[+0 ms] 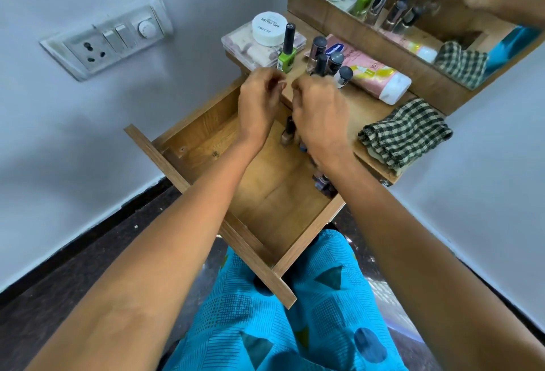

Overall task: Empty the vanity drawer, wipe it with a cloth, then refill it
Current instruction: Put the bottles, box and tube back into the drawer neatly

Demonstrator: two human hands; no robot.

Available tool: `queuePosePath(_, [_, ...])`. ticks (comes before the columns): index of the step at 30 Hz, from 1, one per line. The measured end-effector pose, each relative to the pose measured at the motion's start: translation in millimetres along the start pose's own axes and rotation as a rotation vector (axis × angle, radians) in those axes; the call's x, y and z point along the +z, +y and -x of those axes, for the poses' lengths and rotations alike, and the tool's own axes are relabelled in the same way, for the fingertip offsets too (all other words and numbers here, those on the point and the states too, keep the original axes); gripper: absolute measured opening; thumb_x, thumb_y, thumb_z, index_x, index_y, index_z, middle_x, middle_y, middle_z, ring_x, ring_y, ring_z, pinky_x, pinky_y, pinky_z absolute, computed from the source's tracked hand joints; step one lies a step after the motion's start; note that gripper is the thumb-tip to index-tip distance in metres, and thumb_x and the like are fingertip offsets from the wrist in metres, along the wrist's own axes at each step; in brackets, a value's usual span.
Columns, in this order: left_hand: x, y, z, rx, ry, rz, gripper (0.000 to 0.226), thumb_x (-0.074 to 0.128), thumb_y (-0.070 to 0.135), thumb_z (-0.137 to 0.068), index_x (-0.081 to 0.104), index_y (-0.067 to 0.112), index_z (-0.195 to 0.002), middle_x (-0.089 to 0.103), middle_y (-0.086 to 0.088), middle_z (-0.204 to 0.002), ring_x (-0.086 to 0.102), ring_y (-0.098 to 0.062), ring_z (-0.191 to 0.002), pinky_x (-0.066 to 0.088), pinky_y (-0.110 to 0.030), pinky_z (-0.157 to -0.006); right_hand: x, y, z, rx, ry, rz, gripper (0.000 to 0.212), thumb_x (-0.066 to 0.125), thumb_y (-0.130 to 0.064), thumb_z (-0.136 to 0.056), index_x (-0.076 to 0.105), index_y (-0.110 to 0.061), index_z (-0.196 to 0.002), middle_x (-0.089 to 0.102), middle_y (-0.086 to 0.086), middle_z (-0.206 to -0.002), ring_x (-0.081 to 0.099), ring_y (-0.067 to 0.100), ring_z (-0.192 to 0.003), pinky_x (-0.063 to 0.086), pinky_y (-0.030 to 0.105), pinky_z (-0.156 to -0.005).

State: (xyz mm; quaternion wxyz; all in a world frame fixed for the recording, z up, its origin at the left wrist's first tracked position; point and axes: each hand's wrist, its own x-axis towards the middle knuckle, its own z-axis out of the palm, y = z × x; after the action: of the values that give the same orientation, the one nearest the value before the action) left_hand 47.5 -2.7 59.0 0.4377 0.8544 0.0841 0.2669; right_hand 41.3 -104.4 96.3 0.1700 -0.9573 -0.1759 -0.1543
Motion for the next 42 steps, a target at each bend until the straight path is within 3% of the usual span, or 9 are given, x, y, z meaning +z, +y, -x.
queuePosePath(5, [-4, 23, -39, 0.07, 0.062, -0.014, 0.022, 0.058, -0.002, -0.08, 0.063, 0.001, -0.101, 0.062, -0.015, -0.104, 0.058, -0.025, -0.099, 0.048, -0.031, -0.087, -13, 6, -49, 0.038, 0.136, 0.011, 0.024, 0.045, -0.005, -0.09, 0.062, -0.004, -0.107, 0.058, 0.013, -0.115, 0.048, 0.028, -0.112, 0.041, 0.034, -0.084])
queuePosePath(11, [6, 31, -59, 0.066, 0.021, -0.096, 0.033, 0.054, 0.002, -0.087, 0.059, 0.005, -0.119, 0.059, -0.01, -0.123, 0.053, -0.02, -0.117, 0.032, -0.012, -0.093, -5, 14, -80, 0.095, -0.031, 0.182, 0.027, 0.041, -0.006, -0.091, 0.056, 0.0, -0.113, 0.052, 0.017, -0.124, 0.045, 0.031, -0.118, 0.037, 0.038, -0.094])
queuePosePath(18, [14, 29, -65, 0.028, 0.023, -0.038, 0.019, 0.055, 0.002, -0.085, 0.066, 0.003, -0.101, 0.067, -0.009, -0.104, 0.061, -0.015, -0.096, 0.04, -0.008, -0.077, 4, 17, -85, 0.118, -0.096, 0.267, 0.029, 0.041, -0.01, -0.094, 0.051, -0.005, -0.12, 0.05, 0.016, -0.126, 0.045, 0.03, -0.12, 0.029, 0.04, -0.099])
queuePosePath(23, [14, 33, -66, 0.011, 0.027, -0.043, 0.012, 0.057, 0.001, -0.084, 0.064, 0.002, -0.093, 0.066, -0.008, -0.095, 0.052, -0.003, -0.08, 0.036, 0.003, -0.066, 4, 18, -89, 0.114, -0.067, 0.241, 0.029, 0.04, -0.004, -0.091, 0.054, -0.008, -0.116, 0.058, 0.015, -0.117, 0.052, 0.03, -0.113, 0.027, 0.04, -0.102])
queuePosePath(27, [10, 37, -60, 0.022, 0.028, -0.016, 0.016, 0.056, -0.002, -0.083, 0.066, 0.002, -0.095, 0.067, -0.008, -0.097, 0.056, -0.005, -0.084, 0.042, -0.004, -0.072, 4, 15, -88, 0.103, -0.014, 0.178, 0.029, 0.039, 0.0, -0.087, 0.061, -0.011, -0.102, 0.064, 0.013, -0.106, 0.057, 0.03, -0.102, 0.027, 0.039, -0.097])
queuePosePath(31, [3, 35, -53, 0.022, 0.03, -0.005, 0.017, 0.059, 0.001, -0.082, 0.067, 0.002, -0.097, 0.068, -0.011, -0.099, 0.064, -0.019, -0.092, 0.053, -0.029, -0.083, -1, 11, -83, 0.093, 0.026, 0.11, 0.027, 0.041, -0.004, -0.085, 0.063, -0.013, -0.098, 0.066, 0.011, -0.103, 0.058, 0.03, -0.1, 0.028, 0.036, -0.093])
queuePosePath(34, [-5, 33, -48, -0.006, 0.031, 0.006, 0.019, 0.061, 0.003, -0.08, 0.068, 0.002, -0.097, 0.068, -0.012, -0.099, 0.065, -0.021, -0.092, 0.054, -0.036, -0.081, -7, 8, -77, 0.087, 0.003, 0.053, 0.024, 0.045, -0.01, -0.085, 0.064, -0.013, -0.098, 0.067, 0.009, -0.104, 0.057, 0.029, -0.103, 0.029, 0.035, -0.093])
queuePosePath(40, [-26, 36, -27, 0.001, 0.035, 0.011, 0.021, 0.064, 0.005, -0.08, 0.068, 0.003, -0.101, 0.068, -0.008, -0.104, 0.059, -0.005, -0.089, 0.045, -0.006, -0.078, -13, 1, -53, 0.084, -0.046, -0.09, 0.027, 0.054, -0.02, -0.084, 0.064, -0.01, -0.107, 0.066, 0.013, -0.108, 0.058, 0.032, -0.104, 0.042, 0.036, -0.091])
queuePosePath(42, [-31, 37, -17, 0.008, 0.026, 0.02, 0.021, 0.065, 0.006, -0.08, 0.068, 0.004, -0.101, 0.068, -0.007, -0.104, 0.061, -0.006, -0.09, 0.047, -0.008, -0.08, -18, -3, -40, 0.086, -0.042, -0.124, 0.025, 0.056, -0.019, -0.084, 0.065, -0.011, -0.106, 0.067, 0.014, -0.105, 0.059, 0.033, -0.102, 0.046, 0.038, -0.086])
